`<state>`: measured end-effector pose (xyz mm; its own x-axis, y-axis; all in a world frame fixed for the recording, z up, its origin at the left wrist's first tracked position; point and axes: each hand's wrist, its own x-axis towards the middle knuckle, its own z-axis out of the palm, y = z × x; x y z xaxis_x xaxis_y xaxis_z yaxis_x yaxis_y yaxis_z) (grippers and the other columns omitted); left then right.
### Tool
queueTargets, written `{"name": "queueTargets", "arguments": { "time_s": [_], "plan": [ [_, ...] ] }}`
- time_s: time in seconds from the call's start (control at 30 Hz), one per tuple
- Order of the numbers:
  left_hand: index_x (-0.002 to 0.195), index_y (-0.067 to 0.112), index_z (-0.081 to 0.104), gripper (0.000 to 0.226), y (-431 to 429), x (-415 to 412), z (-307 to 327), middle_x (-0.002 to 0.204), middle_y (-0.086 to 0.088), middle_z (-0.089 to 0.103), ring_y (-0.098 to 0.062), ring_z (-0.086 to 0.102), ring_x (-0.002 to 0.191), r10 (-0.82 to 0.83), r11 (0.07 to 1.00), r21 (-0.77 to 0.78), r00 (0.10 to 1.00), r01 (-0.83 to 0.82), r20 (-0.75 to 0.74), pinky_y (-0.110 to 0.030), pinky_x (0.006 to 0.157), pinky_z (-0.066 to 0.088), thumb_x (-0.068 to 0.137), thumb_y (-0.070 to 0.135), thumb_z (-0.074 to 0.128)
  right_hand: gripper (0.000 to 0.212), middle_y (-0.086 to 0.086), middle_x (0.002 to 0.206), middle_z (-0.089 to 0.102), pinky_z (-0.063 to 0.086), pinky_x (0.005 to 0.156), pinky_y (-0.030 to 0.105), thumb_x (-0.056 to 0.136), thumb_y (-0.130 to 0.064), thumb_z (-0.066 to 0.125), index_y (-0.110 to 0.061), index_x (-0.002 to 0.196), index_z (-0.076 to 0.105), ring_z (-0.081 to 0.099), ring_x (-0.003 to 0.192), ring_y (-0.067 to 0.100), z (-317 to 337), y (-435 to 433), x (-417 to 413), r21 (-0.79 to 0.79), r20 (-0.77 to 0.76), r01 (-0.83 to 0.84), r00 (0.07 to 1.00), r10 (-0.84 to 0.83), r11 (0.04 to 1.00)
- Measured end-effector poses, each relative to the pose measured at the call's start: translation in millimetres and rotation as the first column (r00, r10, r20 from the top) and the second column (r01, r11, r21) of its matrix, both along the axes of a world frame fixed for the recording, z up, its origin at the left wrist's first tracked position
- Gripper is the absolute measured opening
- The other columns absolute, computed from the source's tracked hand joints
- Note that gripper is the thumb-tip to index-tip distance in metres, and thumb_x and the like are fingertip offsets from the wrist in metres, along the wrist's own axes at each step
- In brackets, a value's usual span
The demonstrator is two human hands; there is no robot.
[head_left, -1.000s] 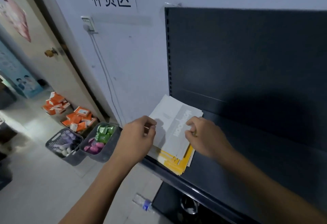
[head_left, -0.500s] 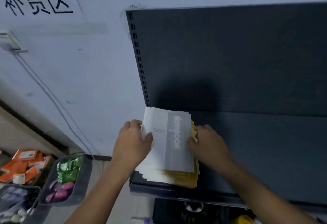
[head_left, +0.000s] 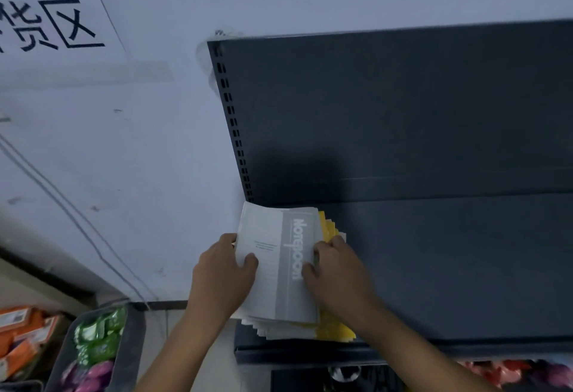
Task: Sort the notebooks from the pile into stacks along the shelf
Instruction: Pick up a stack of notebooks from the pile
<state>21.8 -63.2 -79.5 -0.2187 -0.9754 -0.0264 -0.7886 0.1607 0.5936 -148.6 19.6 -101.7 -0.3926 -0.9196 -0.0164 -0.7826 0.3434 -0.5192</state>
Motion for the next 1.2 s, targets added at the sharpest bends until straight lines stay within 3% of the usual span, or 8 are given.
{"name": "queueTargets", "arguments": {
  "time_s": [0.2, 0.47, 0.57, 0.67, 0.8, 0.97, 1.07, 1.2],
  "plan": [
    [0.124, 0.019, 0.055, 0.035, -5.2, -5.2, 1.4, 0.084, 0.016, 0.056, -0.007, 0.053, 0.071, 0.064, 0.997, 0.045, 0.998, -0.065, 0.017, -0.020, 0.055, 0.036, 0.091, 0.027, 0.062, 0.014, -0.006, 0.101, 0.040, 0.044, 0.075, 0.027, 0.097, -0.032, 0.050, -0.020, 0.090, 0.052, 0.040, 0.095, 0.011, -5.7, 6.0, -3.6, -0.065, 0.024, -0.020, 0.999, 0.022, 0.998],
    [0.120, 0.019, 0.056, 0.032, -2.3, -7.3, 4.0, 0.086, 0.013, 0.059, 0.002, 0.052, 0.071, 0.118, 0.988, 0.105, 0.993, -0.115, -0.024, -0.017, 0.055, 0.036, 0.090, 0.025, 0.064, 0.019, 0.000, 0.119, 0.039, 0.039, 0.074, 0.027, 0.100, -0.035, 0.049, -0.017, 0.096, 0.048, 0.045, 0.111, 0.017, -0.7, 5.0, -4.8, 0.013, 0.076, 0.074, 0.994, -0.075, 0.997],
    [0.111, 0.019, 0.058, 0.024, -0.8, -8.0, 4.6, 0.084, 0.013, 0.060, 0.000, 0.054, 0.072, 0.130, 0.985, 0.117, 0.991, -0.126, -0.031, -0.019, 0.054, 0.036, 0.090, 0.028, 0.065, 0.025, -0.002, 0.123, 0.040, 0.045, 0.080, 0.026, 0.098, -0.034, 0.050, -0.017, 0.116, 0.055, 0.039, 0.121, 0.015, -1.8, 5.9, -0.7, -0.016, 0.087, 0.044, 0.995, -0.043, 0.999],
    [0.095, 0.016, 0.062, 0.015, -1.2, -8.6, 6.6, 0.078, 0.009, 0.064, -0.006, 0.058, 0.067, 0.148, 0.978, 0.153, 0.988, -0.140, -0.044, -0.023, 0.052, 0.037, 0.090, 0.030, 0.065, 0.038, 0.000, 0.131, 0.038, 0.046, 0.092, 0.029, 0.096, -0.035, 0.054, -0.017, 0.130, 0.050, 0.034, 0.125, 0.018, -2.0, 5.7, 3.4, -0.003, 0.167, 0.079, 0.983, -0.077, 0.997],
    [0.079, 0.010, 0.066, 0.025, -3.3, -8.2, 5.6, 0.068, -0.001, 0.067, -0.017, 0.061, 0.060, 0.174, 0.958, 0.249, 0.977, -0.140, -0.121, -0.025, 0.050, 0.041, 0.090, 0.032, 0.068, 0.044, 0.005, 0.130, 0.041, 0.042, 0.103, 0.032, 0.096, -0.034, 0.056, -0.013, 0.135, 0.049, 0.041, 0.121, 0.021, -2.0, 3.6, -2.1, 0.035, 0.311, 0.174, 0.934, -0.176, 0.984],
    [0.076, 0.003, 0.065, 0.031, -1.1, -8.9, 0.5, 0.062, 0.000, 0.062, -0.021, 0.058, 0.059, 0.260, 0.917, 0.364, 0.935, -0.161, -0.242, -0.029, 0.057, 0.044, 0.092, 0.029, 0.069, 0.040, 0.004, 0.126, 0.046, 0.044, 0.099, 0.030, 0.096, -0.031, 0.055, -0.013, 0.132, 0.055, 0.044, 0.119, 0.019, -1.8, 5.1, -5.7, 0.020, 0.358, 0.177, 0.918, -0.173, 0.984],
    [0.092, -0.004, 0.063, 0.037, 2.7, -9.7, 1.8, 0.075, -0.005, 0.062, -0.022, 0.058, 0.068, 0.306, 0.892, 0.417, 0.912, -0.175, -0.273, -0.031, 0.063, 0.045, 0.094, 0.032, 0.065, 0.033, 0.003, 0.122, 0.049, 0.045, 0.094, 0.031, 0.095, -0.032, 0.055, -0.015, 0.123, 0.060, 0.042, 0.116, 0.018, -2.8, 7.0, -3.1, 0.027, 0.341, 0.146, 0.929, -0.146, 0.989],
    [0.102, 0.006, 0.056, 0.033, 5.7, -9.2, 6.3, 0.097, -0.007, 0.063, -0.021, 0.058, 0.081, 0.320, 0.893, 0.406, 0.908, -0.194, -0.270, -0.033, 0.065, 0.044, 0.095, 0.038, 0.062, 0.034, 0.002, 0.122, 0.050, 0.043, 0.092, 0.030, 0.094, -0.033, 0.055, -0.015, 0.122, 0.060, 0.039, 0.120, 0.020, -1.7, 6.8, 0.1, 0.064, 0.351, 0.104, 0.929, -0.120, 0.993]
  ]
}}
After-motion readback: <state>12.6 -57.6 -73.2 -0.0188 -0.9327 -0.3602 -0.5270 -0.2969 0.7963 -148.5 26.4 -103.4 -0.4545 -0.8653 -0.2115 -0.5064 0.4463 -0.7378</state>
